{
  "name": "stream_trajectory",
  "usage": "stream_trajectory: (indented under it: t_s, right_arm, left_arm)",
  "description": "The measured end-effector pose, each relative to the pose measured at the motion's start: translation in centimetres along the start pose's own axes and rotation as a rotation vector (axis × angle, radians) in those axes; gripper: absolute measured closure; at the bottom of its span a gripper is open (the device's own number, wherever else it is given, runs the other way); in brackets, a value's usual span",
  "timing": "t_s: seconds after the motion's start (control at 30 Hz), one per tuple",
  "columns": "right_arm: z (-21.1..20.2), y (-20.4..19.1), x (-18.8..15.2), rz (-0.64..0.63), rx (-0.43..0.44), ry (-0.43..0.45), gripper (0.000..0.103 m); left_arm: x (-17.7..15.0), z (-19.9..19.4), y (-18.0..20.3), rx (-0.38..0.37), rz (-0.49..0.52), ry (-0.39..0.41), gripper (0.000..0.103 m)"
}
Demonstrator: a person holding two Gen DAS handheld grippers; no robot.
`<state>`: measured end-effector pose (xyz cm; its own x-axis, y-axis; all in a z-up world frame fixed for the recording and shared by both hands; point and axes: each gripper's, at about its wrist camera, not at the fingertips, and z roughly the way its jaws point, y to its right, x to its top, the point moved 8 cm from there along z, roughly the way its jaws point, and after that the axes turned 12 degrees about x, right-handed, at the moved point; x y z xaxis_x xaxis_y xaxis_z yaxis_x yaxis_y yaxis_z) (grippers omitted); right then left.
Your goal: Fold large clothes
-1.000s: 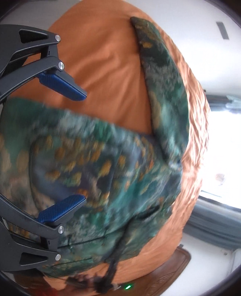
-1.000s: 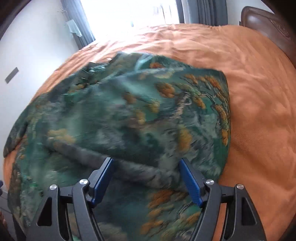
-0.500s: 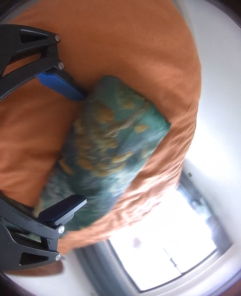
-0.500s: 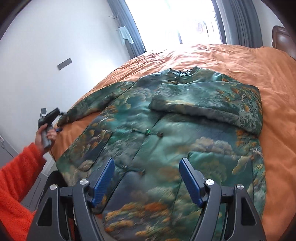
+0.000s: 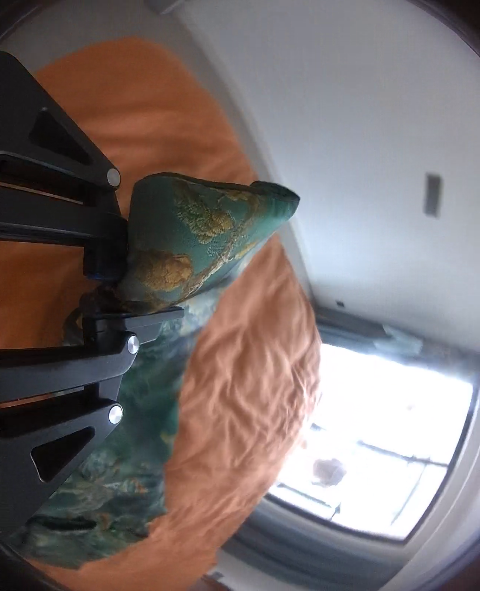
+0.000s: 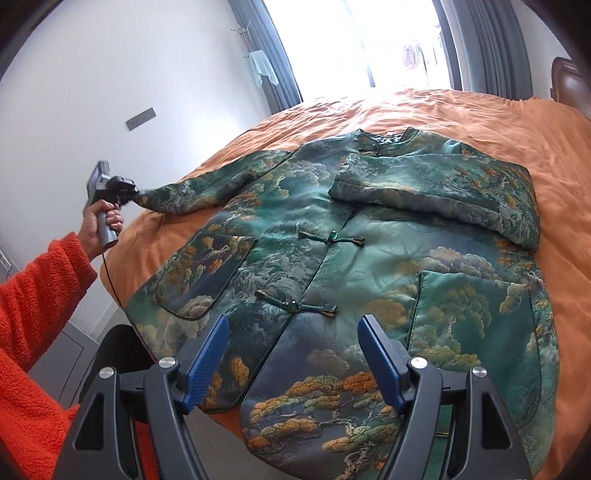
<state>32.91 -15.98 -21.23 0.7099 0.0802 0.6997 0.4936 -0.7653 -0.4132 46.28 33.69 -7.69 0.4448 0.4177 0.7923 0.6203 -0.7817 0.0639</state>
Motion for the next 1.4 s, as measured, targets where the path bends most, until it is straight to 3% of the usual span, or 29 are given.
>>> stream_trajectory:
  t_s: [0.13,0.2,0.3,0.4,0.57,0.73,0.83,1.03,1.1,1.17,1.2,1.27,1.33,1.4]
  right_arm:
    - [-0.4,1.1,0.6,0.032,-0.008,0.034,0.028]
    - [-0.9,1.8,1.0,0.053,-0.014,0.052,0.028]
    - [-1.9,3.1,1.8,0.091,-0.032,0.092,0.028]
    - [-3.2,4.5,2.2,0.127,-0.052,0.128,0.028]
    - [-5.0,6.9,3.1,0.172,-0.090,0.152,0.028]
    - [-4.7,9.8,5.0,0.220,-0.093,0.137,0.028]
    - [-3.2,11.4,7.1,0.267,-0.052,0.125,0.028]
    - [3.8,12.5,12.2,0.407,0.132,0.092,0.028]
    - [7.6,12.3,13.0,0.469,0.191,0.041,0.028]
    - [11.2,12.2,12.6,0.521,0.189,-0.039,0.030]
    - [12.6,12.1,12.1,0.540,0.184,-0.073,0.032]
    - [15.0,11.4,11.0,0.558,0.178,-0.147,0.089]
    - [14.8,10.3,11.7,0.515,0.144,-0.136,0.089]
    - [13.5,8.7,14.7,0.364,0.088,-0.062,0.089]
  left_arm:
    - [2.7,-7.2,10.2,-0.141,0.240,0.181,0.093]
    - [1.7,-10.5,15.4,-0.209,0.359,0.253,0.093]
    - [-2.4,-14.3,23.2,-0.306,0.544,0.331,0.093]
    - [-7.6,-14.9,28.0,-0.364,0.660,0.329,0.093]
    - [-17.4,-12.9,32.9,-0.407,0.807,0.205,0.089]
    - [-24.0,-11.9,32.4,-0.424,0.917,0.102,0.040]
    - [-25.1,-13.2,29.8,-0.455,0.920,0.078,0.028]
    - [-23.7,-13.6,24.4,-0.447,0.842,0.008,0.025]
    - [-23.2,-13.3,22.8,-0.438,0.797,-0.010,0.025]
    - [-22.5,-13.2,21.2,-0.433,0.754,-0.020,0.024]
    - [-22.4,-13.2,20.7,-0.429,0.741,-0.019,0.023]
    - [-22.1,-12.9,19.5,-0.415,0.721,-0.014,0.022]
    - [-22.0,-12.6,18.5,-0.408,0.705,-0.013,0.022]
    - [-21.8,-12.4,18.2,-0.406,0.691,-0.017,0.022]
